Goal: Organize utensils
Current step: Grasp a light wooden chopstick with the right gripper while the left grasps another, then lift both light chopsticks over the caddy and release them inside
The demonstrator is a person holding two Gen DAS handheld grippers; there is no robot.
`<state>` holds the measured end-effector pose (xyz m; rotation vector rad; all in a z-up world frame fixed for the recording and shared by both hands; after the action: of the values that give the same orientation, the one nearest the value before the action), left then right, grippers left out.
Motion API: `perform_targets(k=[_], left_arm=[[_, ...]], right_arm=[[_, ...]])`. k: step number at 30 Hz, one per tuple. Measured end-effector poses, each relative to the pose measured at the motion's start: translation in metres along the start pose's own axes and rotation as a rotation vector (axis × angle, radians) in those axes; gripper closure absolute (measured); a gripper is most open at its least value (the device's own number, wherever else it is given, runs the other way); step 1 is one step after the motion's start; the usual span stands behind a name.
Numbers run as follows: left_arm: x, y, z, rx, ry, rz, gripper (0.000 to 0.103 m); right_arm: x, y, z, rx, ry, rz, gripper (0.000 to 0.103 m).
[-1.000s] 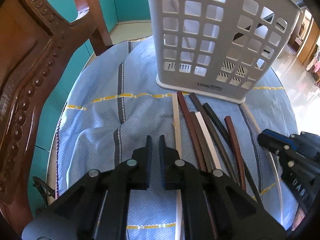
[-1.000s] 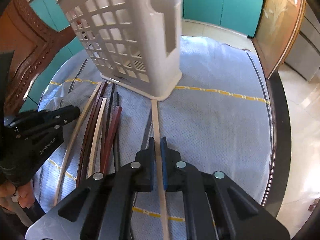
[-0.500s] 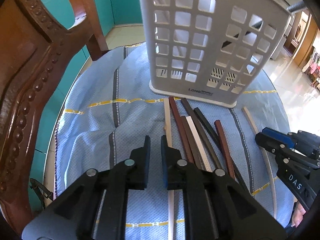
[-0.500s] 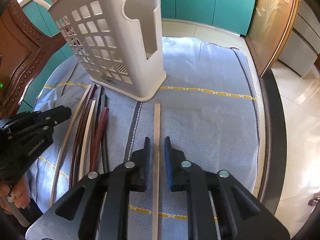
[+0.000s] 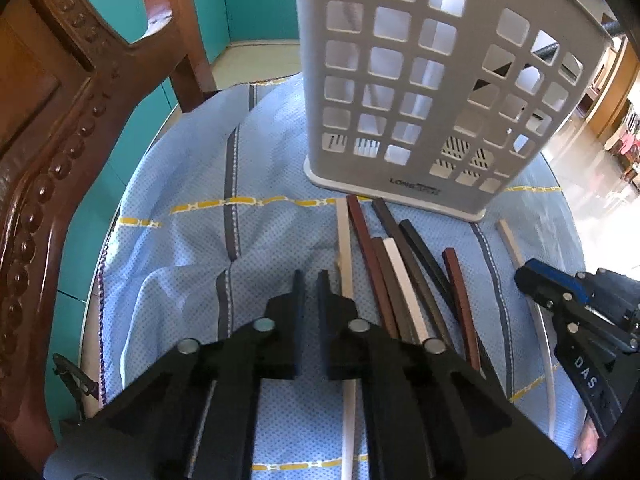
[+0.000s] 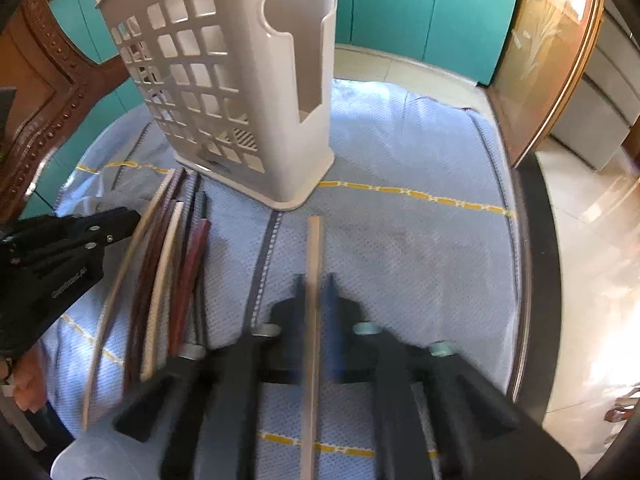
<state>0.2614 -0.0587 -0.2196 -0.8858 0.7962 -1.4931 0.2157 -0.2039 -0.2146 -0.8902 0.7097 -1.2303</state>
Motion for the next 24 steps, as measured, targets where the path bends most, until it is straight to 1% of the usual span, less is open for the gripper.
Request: perform_targets(k=[1,5,6,7,10,11,12,14,15,16,17,19,20,22,24], left_arm=[[-0.002,0.0,0.0,-0.001,-0.005,-0.003,0.102],[-0.012,-0.005,0.0,0.013,-0.023,-0.016,0.102],[-0.013,-0.009,0.001,0.02,-0.022,-0.029,0.102],[-0.013,-0.013,0.001,0.025,-0.026,-0.047,0.102],[-0.011,-0.023,-0.001,0.032,-0.029,-0.097,0.101],[-0.009,-0.024,-0.003,0.031,-0.023,-0.098,0.096],[-0.007,-0.023,-0.004,0.032,-0.009,-0.095,0.092],[-0.005,-0.024,-0.005,0.047,0.014,-0.086,0.082],[-0.002,-0.024,-0.005,0.05,0.023,-0.087,0.081],[0.0,-0.023,-0.005,0.048,0.03,-0.085,0.081],[0.0,-0.02,-0.006,0.041,0.037,-0.072,0.081],[0.0,-0.014,-0.007,0.028,0.047,-0.045,0.081],[0.0,-0.009,-0.008,0.021,0.05,-0.036,0.081],[0.001,-0.006,-0.008,0.03,0.062,-0.012,0.081],[0.005,-0.003,-0.009,0.026,0.068,0.005,0.081]], right_arm=[[-0.002,0.0,0.002,0.004,0.006,0.008,0.097],[0.0,-0.02,0.01,0.066,-0.01,0.004,0.097],[0.001,-0.023,0.01,0.071,-0.008,0.007,0.097],[0.001,-0.024,0.01,0.069,-0.006,0.011,0.097],[0.004,-0.015,0.004,0.02,-0.008,0.0,0.097],[0.005,-0.01,0.002,0.003,-0.009,-0.004,0.097],[0.005,-0.006,0.001,-0.012,-0.01,-0.012,0.097],[0.006,-0.005,0.001,-0.013,-0.012,-0.022,0.095],[0.007,-0.005,0.002,-0.012,-0.012,-0.025,0.093],[0.008,-0.006,0.002,-0.01,-0.012,-0.026,0.089],[0.008,-0.007,0.003,-0.007,-0.011,-0.027,0.084],[0.008,-0.006,0.003,-0.016,-0.02,-0.038,0.078],[0.009,-0.004,0.003,-0.023,-0.026,-0.045,0.075],[0.008,-0.003,0.003,-0.024,-0.043,-0.055,0.071],[0.003,-0.002,0.001,-0.019,-0.065,-0.066,0.071]])
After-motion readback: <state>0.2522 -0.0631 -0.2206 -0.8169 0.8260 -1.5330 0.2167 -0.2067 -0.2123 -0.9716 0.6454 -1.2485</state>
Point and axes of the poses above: each gripper's, at about its wrist camera, not at the fingertips, and y roughly the way its jaws point, x to its right, z to its top, the point moved 9 cm from there along y, roughly the way its jaws point, and after that the axes turned 8 degrees about -y, right-handed, at the moved point
